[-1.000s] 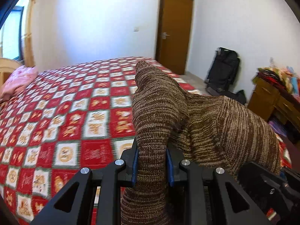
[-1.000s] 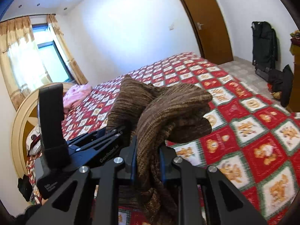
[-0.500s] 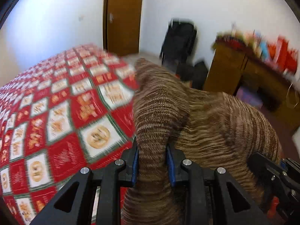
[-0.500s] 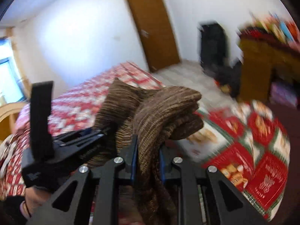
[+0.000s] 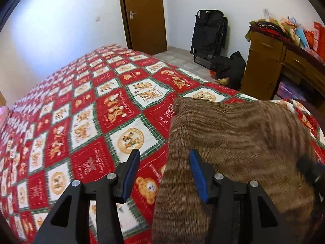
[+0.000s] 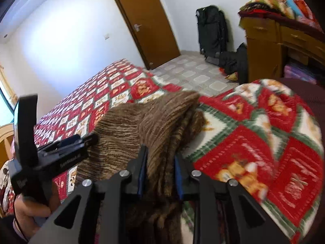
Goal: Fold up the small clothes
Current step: 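Lay the folded sweater down and open both grippers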
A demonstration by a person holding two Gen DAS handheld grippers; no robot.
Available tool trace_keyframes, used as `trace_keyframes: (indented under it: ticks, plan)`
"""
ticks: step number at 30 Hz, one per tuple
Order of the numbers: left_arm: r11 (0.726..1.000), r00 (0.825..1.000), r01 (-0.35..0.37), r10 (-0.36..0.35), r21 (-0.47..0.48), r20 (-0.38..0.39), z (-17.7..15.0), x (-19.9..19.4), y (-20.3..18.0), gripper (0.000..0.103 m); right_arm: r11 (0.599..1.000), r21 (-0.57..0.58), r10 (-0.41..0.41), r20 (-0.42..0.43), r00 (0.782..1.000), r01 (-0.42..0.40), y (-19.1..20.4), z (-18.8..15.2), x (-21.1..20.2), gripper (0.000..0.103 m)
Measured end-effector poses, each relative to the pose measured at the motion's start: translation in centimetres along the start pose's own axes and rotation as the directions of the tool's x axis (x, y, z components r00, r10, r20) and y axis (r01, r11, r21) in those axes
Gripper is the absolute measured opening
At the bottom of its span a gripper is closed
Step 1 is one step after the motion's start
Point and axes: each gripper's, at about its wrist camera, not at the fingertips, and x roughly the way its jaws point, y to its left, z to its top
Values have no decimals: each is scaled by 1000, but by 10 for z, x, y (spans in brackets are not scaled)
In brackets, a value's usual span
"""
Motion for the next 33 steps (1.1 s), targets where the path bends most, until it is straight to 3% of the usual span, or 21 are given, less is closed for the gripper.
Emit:
trace_keyframes:
  ticks: [3, 6, 11, 13, 16, 17, 19, 22, 25, 27, 30, 33]
  plan:
    - [1000, 1000, 13, -13, -9, 14, -7, -14, 4, 52, 984, -131, -105, 138, 985, 124, 21, -6, -35, 30]
    - [999, 999, 31, -31, -26, 23, -13, -27, 7, 52, 967, -212, -104, 181, 978, 143, 38, -2, -49, 30]
    - [999, 999, 35, -34, -19, 19, -20, -40, 3, 52, 959, -281, -22, 90, 996, 46, 45, 22, -18, 25]
    - [999, 999, 45, -44, -16, 21, -23, -43, 0, 52, 952, -297, -65, 43, 997, 75, 39, 29, 3, 26]
    - [999, 999, 41, -41, -5, 13, -29, -41, -9, 52, 939, -340, -94, -102, 990, 53, 24, 32, 49, 23]
    - [999, 999, 42, -42, 1, 5, -30, -38, -12, 52, 932, -357, -117, -115, 986, 69, 20, 30, 56, 17]
    - [999, 999, 38, -38, 18, -15, -34, -31, -19, 52, 903, -417, -148, -81, 986, 101, 19, 31, 63, 17]
    - [999, 999, 24, -22, 39, -46, -39, -21, -29, 52, 923, -369, -155, -98, 983, 109, 13, 42, 72, 17]
    - [998, 998, 1, 3, 68, -57, -44, -20, -33, 52, 913, -386, -178, -84, 980, 133, 13, 46, 78, 17]
    - [998, 999, 0, 4, 71, -46, -46, -26, -32, 52, 911, -383, -191, -55, 980, 156, 14, 46, 69, 17]
    - [999, 1000, 3, -2, 55, -30, -50, -35, -26, 52, 903, -362, -220, 73, 973, 232, 23, 34, 30, 22]
    - [998, 1000, -20, 21, 55, -13, -55, -43, -23, 52, 922, -322, -178, 147, 973, 217, 34, 8, -24, 33]
